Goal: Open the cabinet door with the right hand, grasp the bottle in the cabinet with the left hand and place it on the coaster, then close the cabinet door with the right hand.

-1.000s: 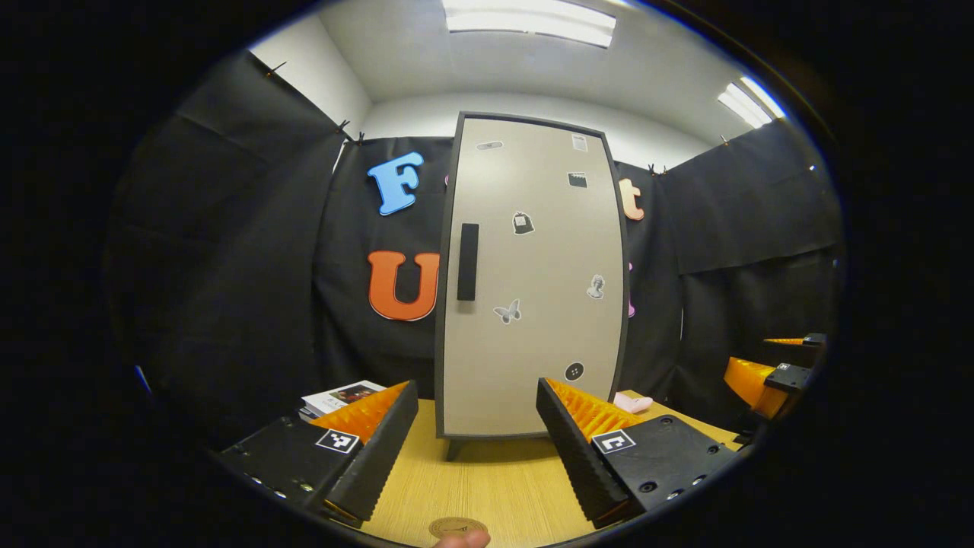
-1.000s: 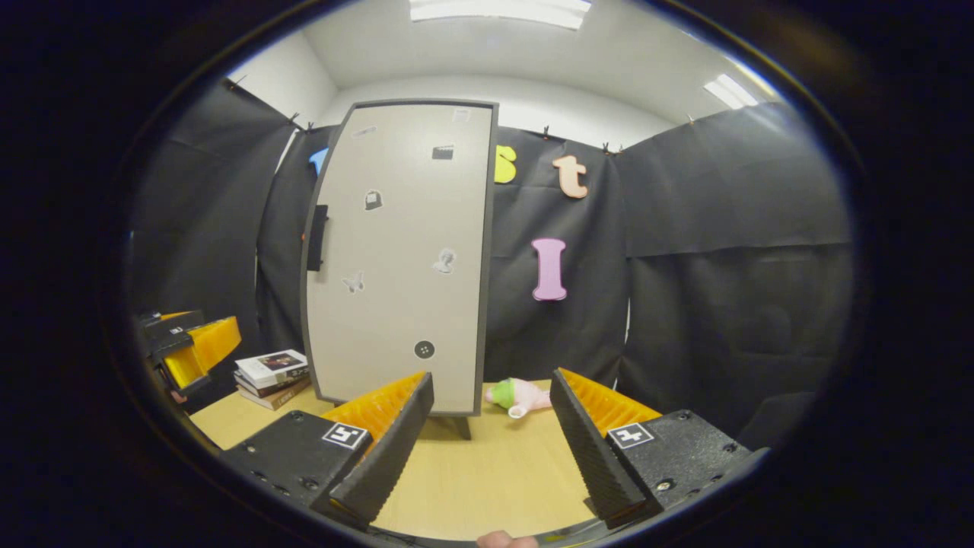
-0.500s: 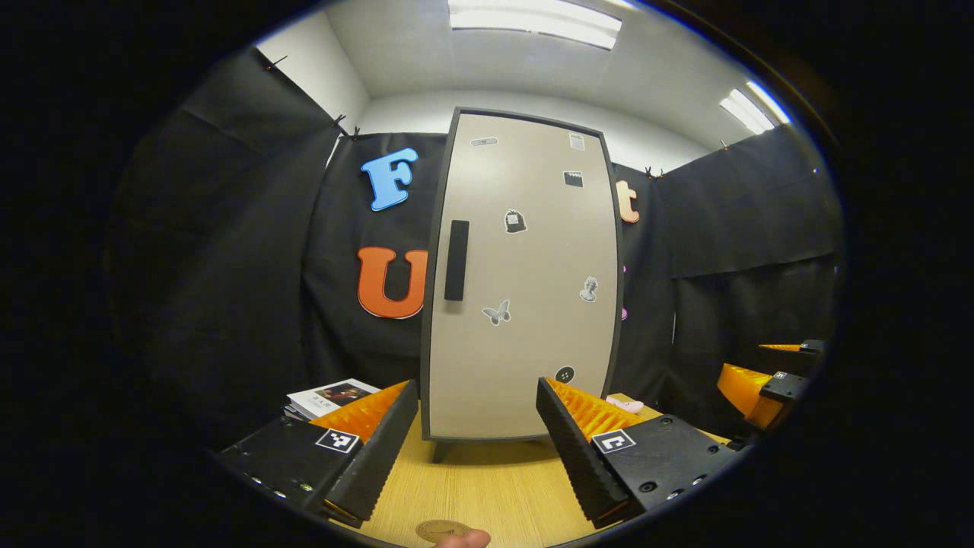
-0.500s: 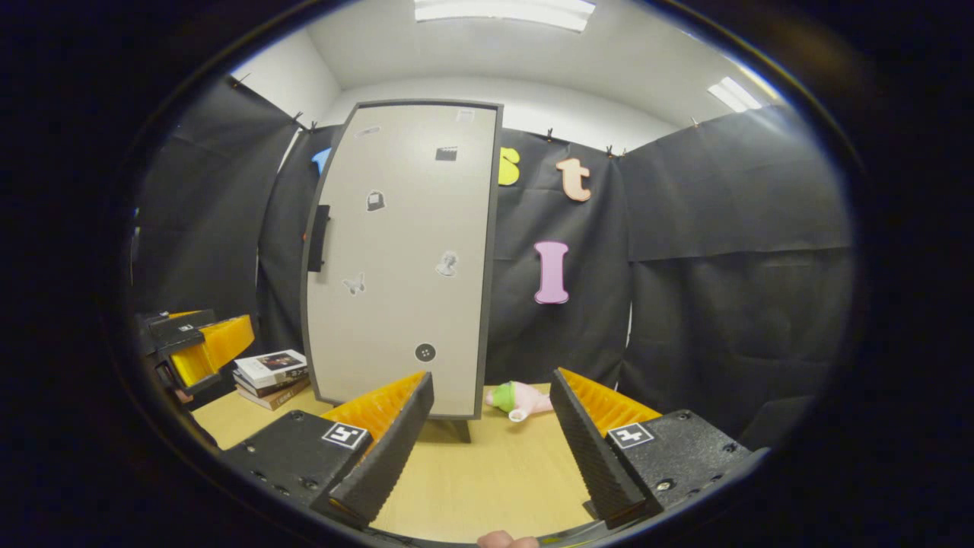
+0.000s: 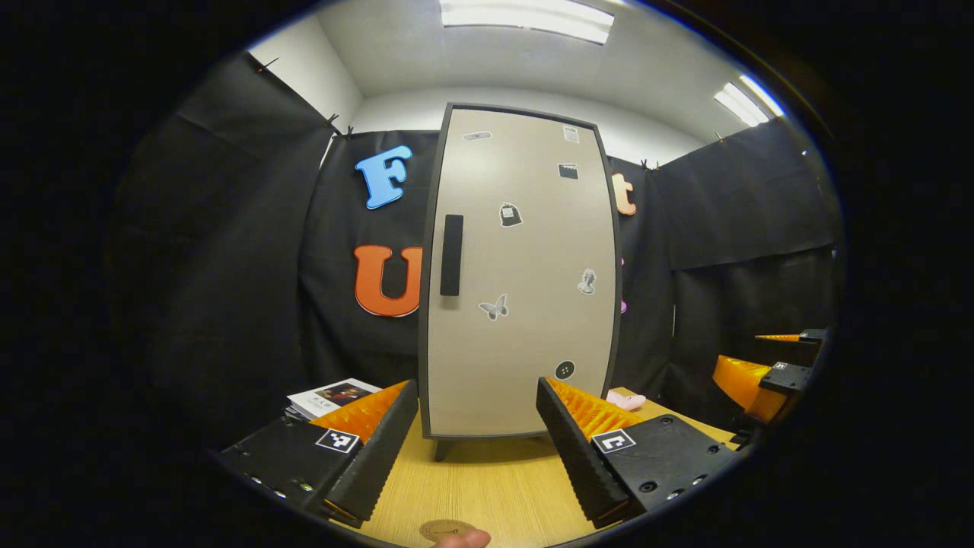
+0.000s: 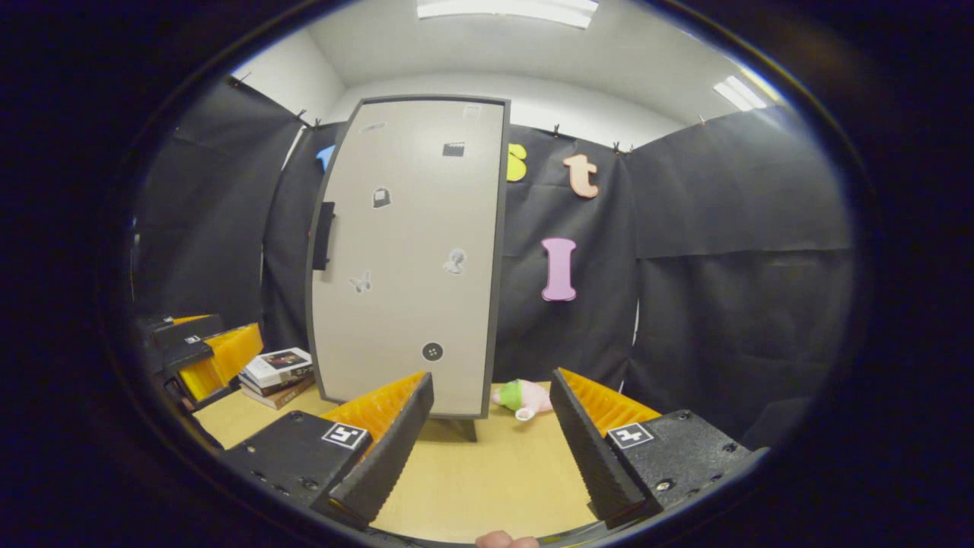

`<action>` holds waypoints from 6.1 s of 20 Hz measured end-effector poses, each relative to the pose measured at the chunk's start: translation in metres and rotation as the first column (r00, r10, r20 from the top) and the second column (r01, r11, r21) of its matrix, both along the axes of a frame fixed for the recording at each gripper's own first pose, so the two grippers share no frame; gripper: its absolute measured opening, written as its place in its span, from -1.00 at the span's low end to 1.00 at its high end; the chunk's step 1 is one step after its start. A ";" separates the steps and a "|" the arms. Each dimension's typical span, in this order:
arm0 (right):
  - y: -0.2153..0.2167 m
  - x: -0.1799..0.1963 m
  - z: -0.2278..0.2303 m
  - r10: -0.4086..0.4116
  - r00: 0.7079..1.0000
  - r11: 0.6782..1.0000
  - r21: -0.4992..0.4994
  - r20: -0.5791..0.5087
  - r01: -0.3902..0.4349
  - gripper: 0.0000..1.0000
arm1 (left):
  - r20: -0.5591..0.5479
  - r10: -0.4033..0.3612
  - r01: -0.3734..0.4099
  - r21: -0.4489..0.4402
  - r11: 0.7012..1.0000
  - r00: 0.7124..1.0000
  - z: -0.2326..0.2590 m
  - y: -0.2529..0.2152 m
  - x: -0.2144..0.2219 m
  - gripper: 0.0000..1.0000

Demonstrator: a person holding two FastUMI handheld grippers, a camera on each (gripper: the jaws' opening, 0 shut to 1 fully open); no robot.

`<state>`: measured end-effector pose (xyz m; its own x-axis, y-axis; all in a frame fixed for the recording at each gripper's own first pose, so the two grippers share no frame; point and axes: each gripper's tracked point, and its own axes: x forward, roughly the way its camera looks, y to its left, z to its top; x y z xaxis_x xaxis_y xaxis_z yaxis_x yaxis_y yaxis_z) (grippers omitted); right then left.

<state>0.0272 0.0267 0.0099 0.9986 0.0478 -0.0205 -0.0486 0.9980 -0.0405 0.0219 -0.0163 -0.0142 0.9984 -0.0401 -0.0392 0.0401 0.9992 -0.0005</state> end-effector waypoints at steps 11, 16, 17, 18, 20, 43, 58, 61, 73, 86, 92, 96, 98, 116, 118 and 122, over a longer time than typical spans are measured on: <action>0.127 0.087 0.090 0.270 0.961 0.962 0.018 0.063 -0.272 0.99 | -0.028 0.084 -0.083 0.037 0.996 0.996 -0.012 0.047 -0.024 0.90; 0.201 0.140 0.124 0.338 0.940 0.938 0.070 0.045 -0.341 0.99 | -0.037 0.118 -0.115 0.064 0.991 0.992 -0.015 0.067 -0.041 0.90; 0.217 0.148 0.126 0.346 0.937 0.935 0.064 0.039 -0.348 0.99 | -0.039 0.119 -0.117 0.063 0.991 0.992 -0.016 0.068 -0.042 0.90; 0.231 0.158 0.129 0.348 0.937 0.935 0.058 0.032 -0.349 0.99 | -0.039 0.123 -0.120 0.062 0.991 0.992 -0.015 0.071 -0.044 0.90; 0.253 0.176 0.136 0.346 0.938 0.936 0.050 0.032 -0.347 0.99 | -0.040 0.129 -0.126 0.058 0.990 0.991 -0.015 0.077 -0.047 0.90; 0.319 0.238 0.132 0.265 0.964 0.963 0.047 -0.022 -0.264 0.08 | -0.026 0.154 -0.152 0.059 0.987 0.988 -0.014 0.118 -0.048 0.90; 0.315 0.215 0.134 0.336 0.941 0.942 0.040 -0.033 -0.334 -0.45 | -0.033 0.137 -0.135 0.038 0.990 0.990 -0.018 0.116 -0.046 0.90; 0.309 0.196 0.136 0.383 0.923 0.923 0.045 -0.030 -0.382 -0.46 | -0.028 0.124 -0.123 0.034 0.992 0.992 -0.014 0.110 -0.049 0.90; 0.224 0.090 0.145 0.502 0.864 0.865 0.029 -0.021 -0.502 -0.46 | -0.023 0.052 -0.052 0.024 0.998 0.998 -0.011 0.072 -0.045 0.90; 0.109 0.040 0.144 0.498 0.866 0.867 0.009 -0.039 -0.498 -0.46 | -0.021 0.019 -0.018 0.029 0.999 1.000 -0.008 0.021 -0.047 0.90; 0.045 0.031 0.135 0.436 0.899 0.900 0.028 -0.042 -0.436 -0.55 | -0.026 -0.003 0.004 0.028 1.000 1.000 -0.008 -0.003 -0.049 0.90; 0.018 0.035 0.134 0.382 0.923 0.924 0.023 -0.034 -0.382 -0.67 | -0.024 -0.023 0.024 0.034 0.999 0.999 -0.007 -0.015 -0.049 0.90; 0.009 0.036 0.134 0.366 0.930 0.931 0.026 -0.033 -0.365 -0.73 | -0.025 -0.031 0.032 0.036 0.999 0.999 -0.008 -0.020 -0.049 0.90; -0.059 0.052 0.132 0.213 0.977 0.974 0.082 -0.001 -0.213 -0.92 | -0.029 -0.047 0.048 0.030 0.998 0.998 -0.009 -0.031 -0.044 0.90; -0.060 0.052 0.133 0.196 0.981 0.979 0.052 0.002 -0.196 -0.92 | -0.031 -0.043 0.044 0.029 0.999 0.999 -0.010 -0.028 -0.042 0.90; -0.067 0.042 0.131 0.174 0.985 0.982 0.071 -0.009 -0.173 -0.92 | -0.028 -0.036 0.037 0.028 0.999 0.999 -0.008 -0.026 -0.042 0.90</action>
